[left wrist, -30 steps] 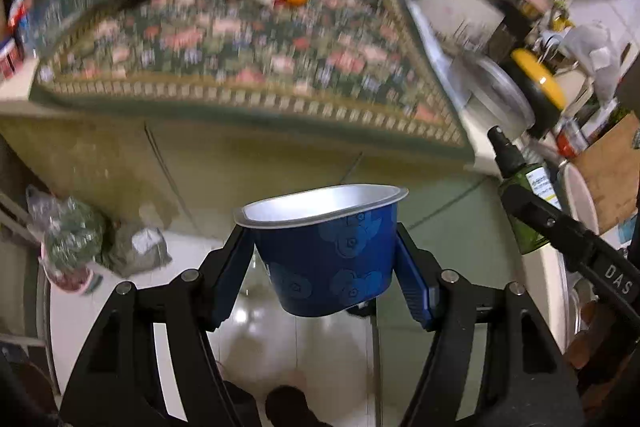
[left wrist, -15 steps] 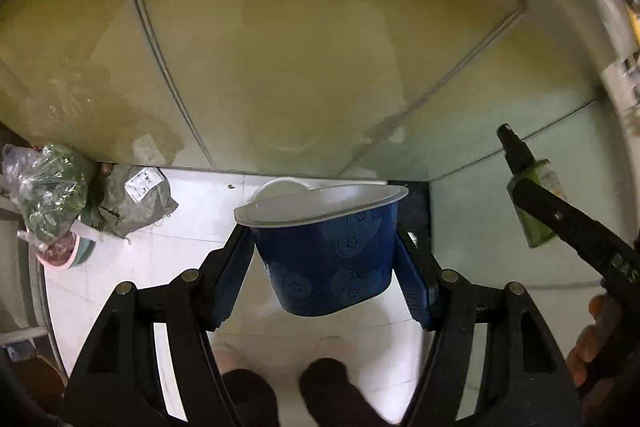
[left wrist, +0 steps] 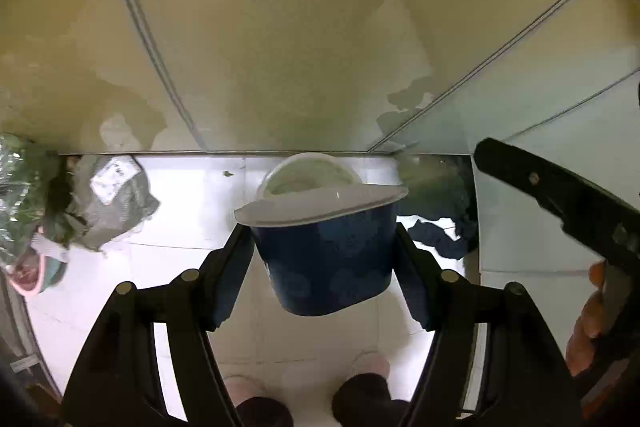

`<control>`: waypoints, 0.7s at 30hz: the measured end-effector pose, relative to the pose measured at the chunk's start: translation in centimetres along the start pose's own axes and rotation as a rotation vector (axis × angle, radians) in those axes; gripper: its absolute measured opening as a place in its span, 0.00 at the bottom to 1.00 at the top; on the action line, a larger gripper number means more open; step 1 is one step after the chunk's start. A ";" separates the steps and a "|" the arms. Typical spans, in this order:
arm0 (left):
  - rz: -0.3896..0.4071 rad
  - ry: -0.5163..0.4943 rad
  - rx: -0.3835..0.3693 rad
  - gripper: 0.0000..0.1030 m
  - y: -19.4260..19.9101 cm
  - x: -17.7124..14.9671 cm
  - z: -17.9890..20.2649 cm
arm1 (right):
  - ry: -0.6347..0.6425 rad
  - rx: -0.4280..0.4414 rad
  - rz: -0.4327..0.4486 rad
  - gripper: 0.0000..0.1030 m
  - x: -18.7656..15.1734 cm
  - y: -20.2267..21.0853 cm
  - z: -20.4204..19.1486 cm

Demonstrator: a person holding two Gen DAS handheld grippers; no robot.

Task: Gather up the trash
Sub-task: 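Open the right gripper to drop the green bottle into the bin, then open the left gripper to drop the blue cup into the bin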

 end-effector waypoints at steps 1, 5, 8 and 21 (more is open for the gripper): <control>0.003 0.004 -0.014 0.65 -0.5 0.1 0.1 | 0.009 -0.007 -0.004 0.46 0.0 -0.2 -0.1; -0.010 0.011 -0.021 0.70 -2.3 1.1 0.9 | 0.003 -0.028 0.002 0.49 0.0 -0.3 0.8; -0.057 0.019 -0.003 0.72 -3.9 1.4 0.7 | -0.021 -0.042 0.003 0.50 0.1 -0.1 1.7; -0.009 -0.028 0.028 0.72 5.2 1.9 4.5 | -0.049 -0.076 0.012 0.53 0.5 4.1 2.4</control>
Point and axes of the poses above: each gripper's, at about its wrist camera, not at the fingertips, and y roughly against the way its jaws point, z to its right, x to its top, the point moved 5 cm from there along -y, roughly the way its jaws point, and after that the axes turned 10 degrees about -x, right-handed, at the moved point
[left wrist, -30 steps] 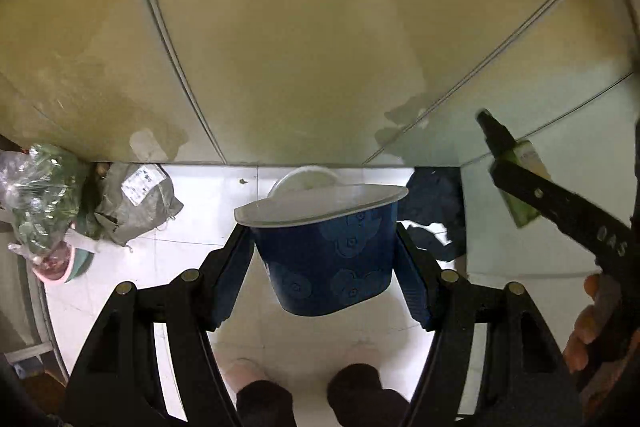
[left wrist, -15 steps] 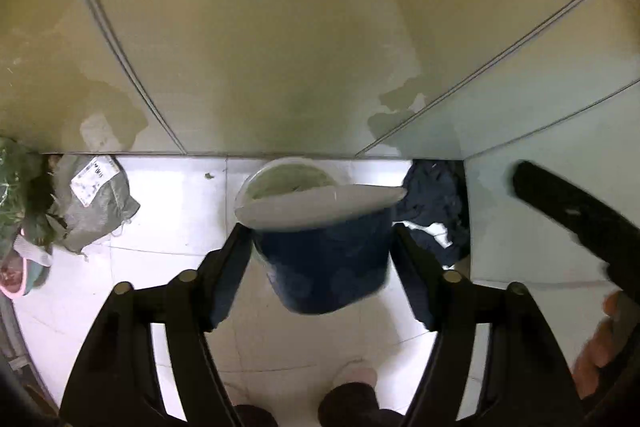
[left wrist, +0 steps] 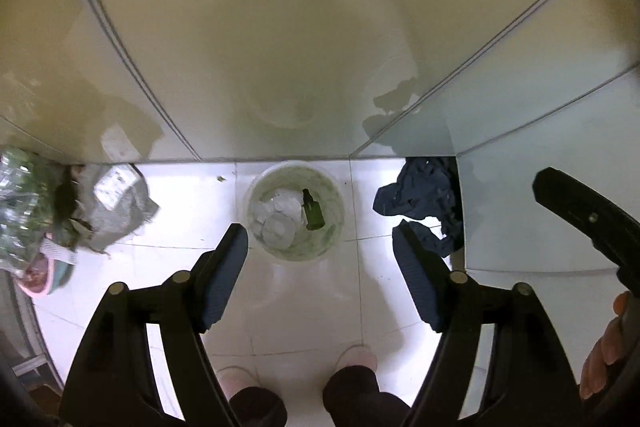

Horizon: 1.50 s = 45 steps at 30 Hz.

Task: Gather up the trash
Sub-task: 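Open the left gripper to drop the blue cup into the bin, then move both grippers back up toward the items on the tablecloth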

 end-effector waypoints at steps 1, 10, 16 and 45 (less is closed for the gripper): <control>0.014 -0.006 0.006 0.72 2.1 0.2 0.7 | 0.000 0.004 0.002 0.53 0.2 0.8 -0.2; 0.154 -0.049 -0.004 0.72 21.4 2.6 7.1 | 0.010 0.022 0.069 0.53 3.3 15.3 -3.4; 0.313 -0.126 -0.033 0.72 36.0 4.2 10.8 | 0.005 0.018 0.173 0.53 5.2 27.1 -5.9; 0.621 -0.173 -0.001 0.77 48.8 20.7 16.5 | 0.025 0.043 0.582 0.60 18.0 45.4 -7.8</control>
Point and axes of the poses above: each gripper's, at about its wrist camera, not at the fingertips, and y roughly against the way its jaws point, z to its right, x to its top, the point moved 5 cm from there along -y, roughly the way its jaws point, and after that the axes turned 10 degrees about -x, right-handed, at the moved point
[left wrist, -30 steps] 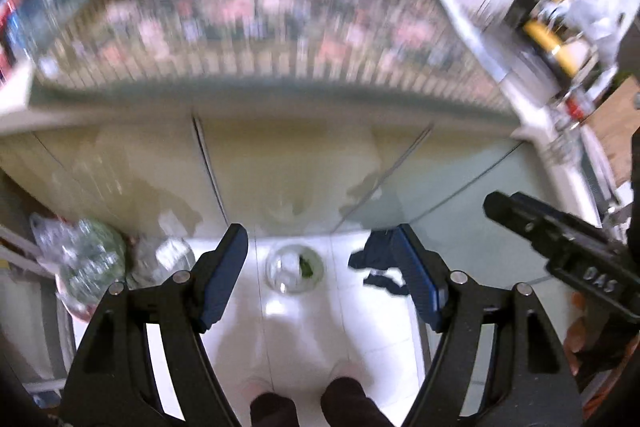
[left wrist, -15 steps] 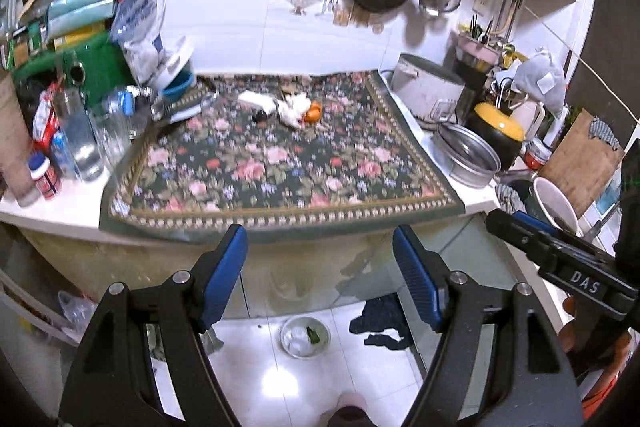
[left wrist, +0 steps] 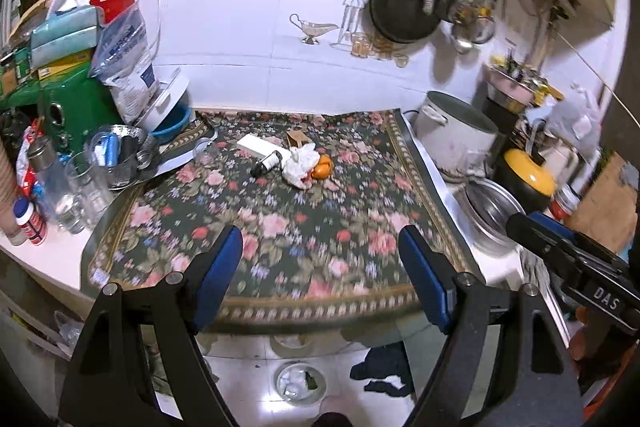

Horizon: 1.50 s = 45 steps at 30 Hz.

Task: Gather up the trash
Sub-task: 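Move both grippers back up toward the items on the tablecloth, then grasp the small dark glass bottle with the left gripper while the right grasps the orange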

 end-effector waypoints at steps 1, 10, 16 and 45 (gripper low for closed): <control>0.000 0.014 0.004 0.77 -0.8 0.5 0.0 | 0.012 0.012 0.000 0.60 1.2 -1.0 0.4; -0.014 0.131 0.074 0.77 -7.7 3.6 -1.5 | 0.106 0.090 -0.025 0.60 6.4 -7.4 2.8; -0.060 0.161 0.108 0.77 -11.8 4.7 -4.8 | 0.117 0.131 -0.091 0.60 7.3 -12.0 2.5; -0.505 0.038 -0.065 0.61 -37.6 5.7 -21.3 | -0.133 -0.063 -0.536 0.53 4.4 -42.1 -0.3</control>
Point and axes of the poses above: each gripper's, at about its wrist camera, not at the fingertips, and y roughly against the way its jaws point, z to its right, x to its top, the point moved 5 cm from there along -y, roughly the way its jaws point, and after that the axes turned 10 degrees about -x, right-handed, at the moved point
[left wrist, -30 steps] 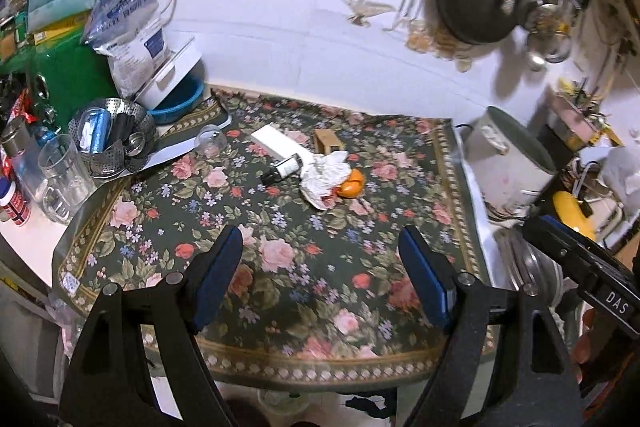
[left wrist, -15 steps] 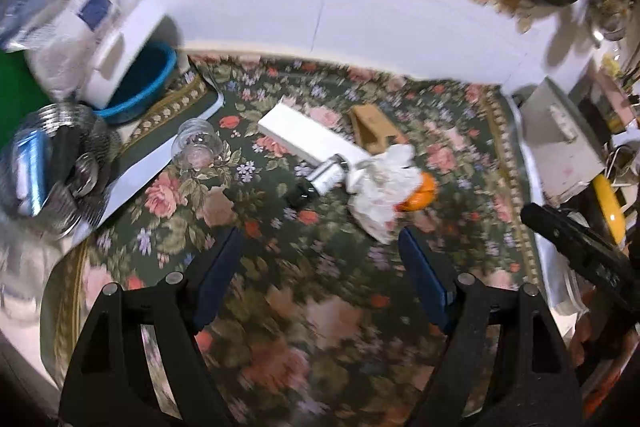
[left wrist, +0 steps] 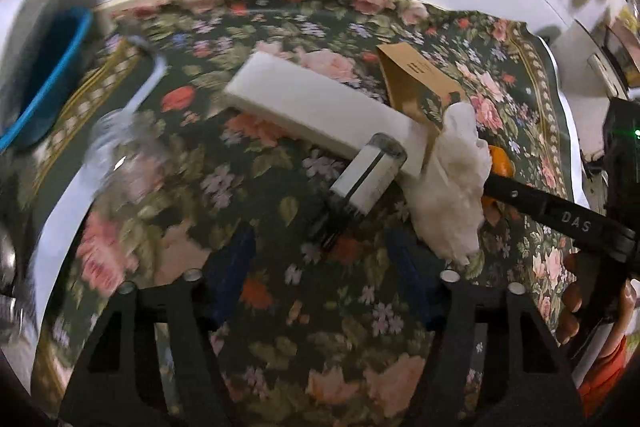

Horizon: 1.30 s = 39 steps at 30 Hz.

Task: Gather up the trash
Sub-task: 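Grasp the small dark glass bottle with the left gripper while the right grasps the orange, then carry the glass bottle and orange down over the floor bin with both grippers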

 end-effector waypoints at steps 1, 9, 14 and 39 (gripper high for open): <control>-0.002 -0.015 -0.001 0.57 -0.4 0.2 0.1 | -0.005 0.014 -0.011 0.47 0.0 -0.4 -0.1; -0.018 -0.115 -0.027 0.40 -3.5 2.1 1.9 | -0.038 0.023 0.011 0.25 -0.1 -0.6 0.2; -0.009 -0.118 -0.020 0.34 -4.1 2.3 2.3 | -0.059 -0.011 0.038 0.23 -0.5 0.7 1.8; 0.316 -0.010 0.089 0.27 9.6 -4.6 14.7 | 0.052 0.075 0.308 0.21 -4.7 16.4 9.0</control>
Point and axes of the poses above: each gripper's, at about its wrist camera, not at the fingertips, and y roughly against the way its jaws point, z to its right, x to its top, the point moved 5 cm from there along -y, roughly the way its jaws point, and after that the axes turned 10 degrees about -x, right-handed, at the moved point
